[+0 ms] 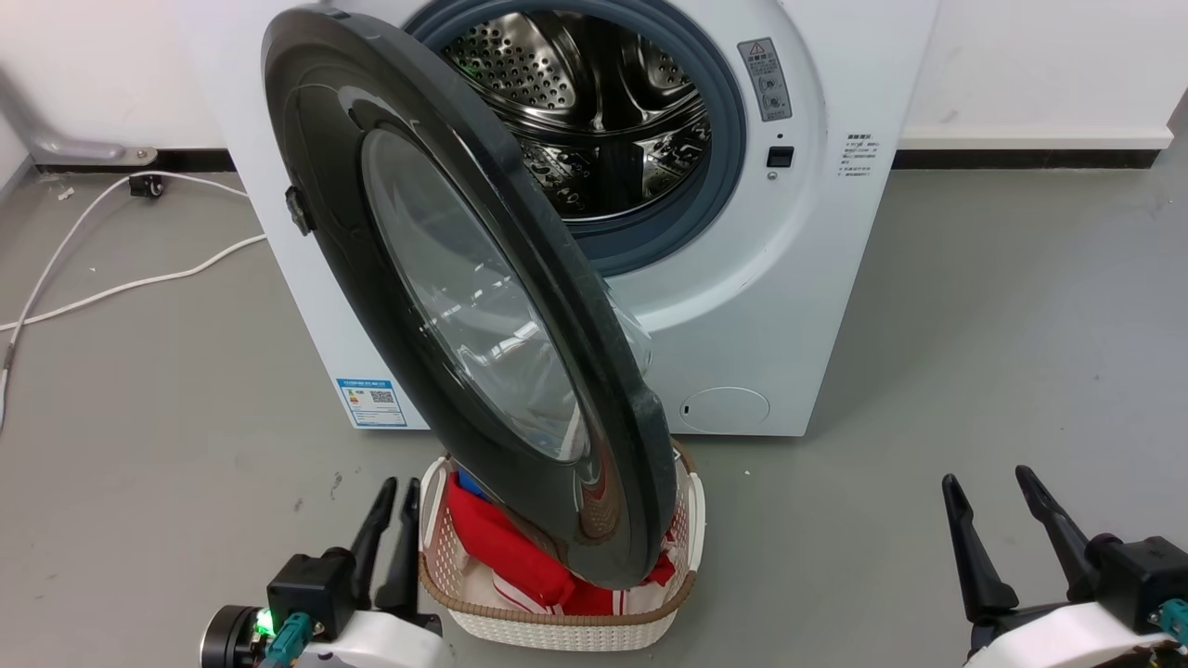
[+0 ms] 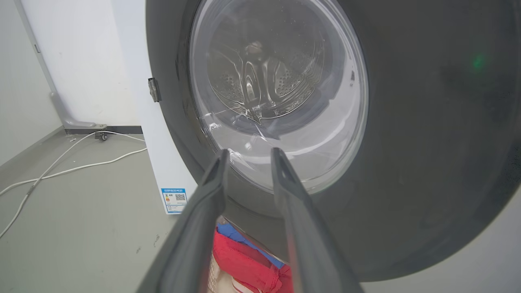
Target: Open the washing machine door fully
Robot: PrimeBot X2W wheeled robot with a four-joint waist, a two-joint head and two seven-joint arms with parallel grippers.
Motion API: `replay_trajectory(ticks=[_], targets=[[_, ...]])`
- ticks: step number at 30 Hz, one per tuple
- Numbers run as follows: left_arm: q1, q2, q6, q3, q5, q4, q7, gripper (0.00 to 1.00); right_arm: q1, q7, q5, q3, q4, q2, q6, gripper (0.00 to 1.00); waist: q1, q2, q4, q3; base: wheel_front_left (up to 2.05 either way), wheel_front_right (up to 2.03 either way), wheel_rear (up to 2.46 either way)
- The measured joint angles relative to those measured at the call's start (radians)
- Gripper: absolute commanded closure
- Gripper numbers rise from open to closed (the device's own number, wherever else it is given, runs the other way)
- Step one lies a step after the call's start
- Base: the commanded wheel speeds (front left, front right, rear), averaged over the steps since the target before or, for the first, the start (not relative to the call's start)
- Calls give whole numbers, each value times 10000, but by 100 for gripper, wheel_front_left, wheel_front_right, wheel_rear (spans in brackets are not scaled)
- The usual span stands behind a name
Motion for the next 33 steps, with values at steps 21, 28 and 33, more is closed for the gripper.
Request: replay_trajectory(ticks=[21, 28, 33], targets=[[-1803, 249, 443, 251, 59, -2090, 514, 100, -135, -40, -10, 182, 284, 13, 0, 0, 1, 1, -254, 10, 0, 0, 0], [-2948, 198, 627, -127, 190, -4017, 1198, 100, -159, -54, -4, 180, 387, 40, 0, 0, 1, 0, -368, -15, 0, 0, 0], [-3560, 25, 809, -922, -36, -5028, 1461, 100, -164, -56, 10, 194, 483, 104, 0, 0, 1, 0, -470, -52, 0, 0, 0]])
